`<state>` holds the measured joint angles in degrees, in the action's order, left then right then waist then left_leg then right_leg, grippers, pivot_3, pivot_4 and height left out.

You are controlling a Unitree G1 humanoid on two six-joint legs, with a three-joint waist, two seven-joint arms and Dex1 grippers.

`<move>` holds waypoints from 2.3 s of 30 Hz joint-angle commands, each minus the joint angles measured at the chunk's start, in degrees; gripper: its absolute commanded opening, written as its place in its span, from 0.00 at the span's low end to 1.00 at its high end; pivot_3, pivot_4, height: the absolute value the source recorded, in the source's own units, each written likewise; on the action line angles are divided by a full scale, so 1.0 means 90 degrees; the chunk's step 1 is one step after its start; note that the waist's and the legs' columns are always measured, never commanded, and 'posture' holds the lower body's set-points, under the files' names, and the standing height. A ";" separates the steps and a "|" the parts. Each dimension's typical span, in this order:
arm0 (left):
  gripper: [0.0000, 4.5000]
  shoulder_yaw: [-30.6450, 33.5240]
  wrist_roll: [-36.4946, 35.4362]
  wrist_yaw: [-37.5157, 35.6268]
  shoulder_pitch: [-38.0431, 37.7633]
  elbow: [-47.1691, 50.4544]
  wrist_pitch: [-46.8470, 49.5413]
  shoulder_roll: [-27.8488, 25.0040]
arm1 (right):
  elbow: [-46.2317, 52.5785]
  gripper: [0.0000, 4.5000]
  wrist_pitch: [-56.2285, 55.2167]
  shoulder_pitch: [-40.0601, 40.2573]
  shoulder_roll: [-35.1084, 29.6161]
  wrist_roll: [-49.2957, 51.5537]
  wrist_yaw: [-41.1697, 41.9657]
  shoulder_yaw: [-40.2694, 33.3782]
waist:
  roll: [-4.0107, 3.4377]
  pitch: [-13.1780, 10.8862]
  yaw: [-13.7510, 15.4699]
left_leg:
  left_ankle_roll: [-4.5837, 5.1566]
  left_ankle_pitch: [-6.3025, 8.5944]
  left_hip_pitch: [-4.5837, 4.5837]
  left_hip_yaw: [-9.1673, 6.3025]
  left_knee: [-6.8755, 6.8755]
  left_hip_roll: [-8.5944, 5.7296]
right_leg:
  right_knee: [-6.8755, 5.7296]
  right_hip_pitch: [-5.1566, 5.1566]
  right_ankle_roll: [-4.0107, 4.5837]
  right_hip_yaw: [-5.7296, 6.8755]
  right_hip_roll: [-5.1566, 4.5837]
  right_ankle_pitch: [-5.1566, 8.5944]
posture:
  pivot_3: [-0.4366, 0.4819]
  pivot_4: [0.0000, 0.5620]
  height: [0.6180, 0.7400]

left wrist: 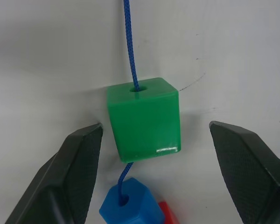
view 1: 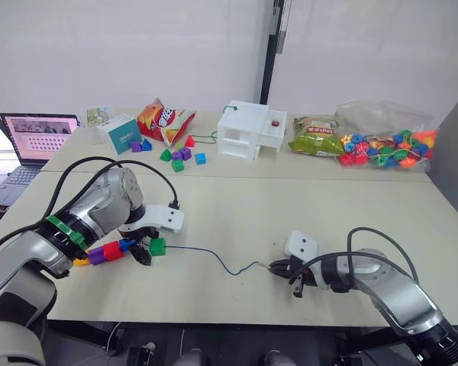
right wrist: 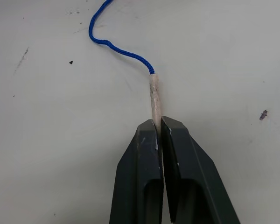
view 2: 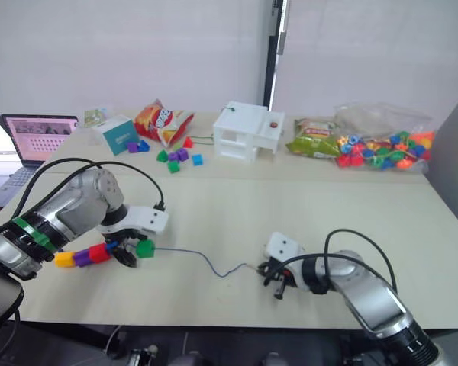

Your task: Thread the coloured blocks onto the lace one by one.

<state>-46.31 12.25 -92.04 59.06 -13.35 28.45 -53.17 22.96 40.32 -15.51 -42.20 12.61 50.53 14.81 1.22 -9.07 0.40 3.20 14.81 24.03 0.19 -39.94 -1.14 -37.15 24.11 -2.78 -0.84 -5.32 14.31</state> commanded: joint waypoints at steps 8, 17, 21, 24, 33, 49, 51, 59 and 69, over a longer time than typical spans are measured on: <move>0.26 0.0321 0.0152 -0.0051 -0.0517 0.0331 0.0355 0.0298 | 0.0330 0.00 0.0131 0.0054 -0.0021 0.0128 -0.0014 -0.0100 | -0.0003 0.0002 0.0020 | 0.0001 0.0000 -0.0008 0.0000 -0.0004 -0.0002 | -0.0003 -0.0007 0.0000 -0.0001 -0.0002 0.0000 | 0.48 0.27 1.00; 0.26 0.0265 0.0353 -0.0051 -0.0690 -0.0014 -0.0274 -0.0227 | -0.0015 0.00 -0.0063 0.0491 -0.0580 0.0059 -0.0049 -0.0972 | -0.0004 0.0003 0.0009 | 0.0001 0.0000 -0.0009 0.0002 0.0000 0.0000 | -0.0002 -0.0005 0.0000 -0.0005 0.0000 0.0000 | 0.48 0.27 1.00; 0.26 0.0494 0.0665 -0.0011 -0.0764 -0.0610 -0.0609 -0.0247 | -0.0231 0.00 -0.0278 0.1029 -0.0962 0.0038 -0.0098 -0.1556 | -0.0010 0.0006 -0.0040 | 0.0001 0.0001 -0.0033 0.0009 0.0005 0.0002 | -0.0002 -0.0022 0.0002 -0.0011 0.0003 0.0000 | 0.48 0.27 1.00; 0.26 0.0670 0.0840 0.0202 -0.0742 -0.1146 -0.0874 -0.0267 | -0.0323 0.00 -0.0380 0.1400 -0.1111 -0.0011 -0.0214 -0.2001 | -0.0027 0.0016 -0.0112 | 0.0001 0.0001 -0.0073 0.0009 0.0018 0.0012 | -0.0004 -0.0051 0.0013 -0.0014 0.0014 0.0007 | 0.48 0.27 1.00; 0.26 0.0995 0.0974 0.0229 -0.0907 -0.1223 -0.1133 -0.0168 | -0.0129 0.00 -0.0253 0.1161 -0.0796 -0.0037 -0.0302 -0.1537 | -0.0038 0.0022 -0.0160 | 0.0001 0.0001 -0.0132 0.0007 0.0029 0.0023 | -0.0004 -0.0106 0.0023 -0.0015 0.0022 0.0018 | 0.48 0.27 1.00; 0.50 0.1726 0.0938 0.0411 -0.1619 -0.0500 -0.1679 -0.0114 | -0.1240 0.15 -0.0427 0.0474 -0.0027 -0.0718 -0.0409 -0.0147 | 0.0009 0.0088 -0.0201 | 0.0001 0.0004 -0.0252 0.0007 0.0096 0.0023 | 0.0029 -0.0209 0.0028 -0.0015 0.0014 0.0026 | 0.48 0.27 1.00; 0.63 0.1957 0.0737 0.0382 -0.1707 -0.0381 -0.1792 -0.0149 | -0.1186 0.28 -0.0409 0.0473 -0.0014 -0.0639 -0.0388 -0.0306 | 0.0009 0.0114 -0.0183 | 0.0001 0.0003 -0.0258 0.0009 0.0104 0.0023 | 0.0035 -0.0213 0.0028 -0.0016 0.0013 0.0026 | 0.48 0.27 1.00; 1.00 0.3535 -0.0383 0.0569 -0.2144 0.0226 -0.1926 -0.0639 | 0.0002 0.90 -0.0042 0.0964 -0.0320 0.0052 -0.0348 -0.1765 | 0.0013 0.0116 -0.0075 | -0.0001 0.0003 -0.0190 0.0000 0.0103 0.0016 | 0.0026 -0.0153 0.0027 -0.0005 -0.0001 0.0026 | 0.48 0.27 1.00; 1.00 0.6928 -0.3020 0.1590 -0.4845 0.1648 -0.0503 -0.0259 | 0.0539 0.99 0.0408 0.2102 -0.0091 0.1265 -0.0427 -0.4005 | 0.0008 0.0113 -0.0072 | -0.0009 -0.0003 -0.0034 0.0000 0.0073 0.0007 | 0.0005 -0.0005 0.0020 -0.0004 -0.0021 0.0019 | 0.48 0.27 1.00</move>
<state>11.13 -11.68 -80.32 18.16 -0.63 21.86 -56.17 26.59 43.98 2.03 -43.33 21.97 47.17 -16.98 1.30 -8.05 -0.24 3.13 14.79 23.65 0.19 -39.25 -1.07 -37.12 24.02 -2.60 -0.92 -5.55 14.48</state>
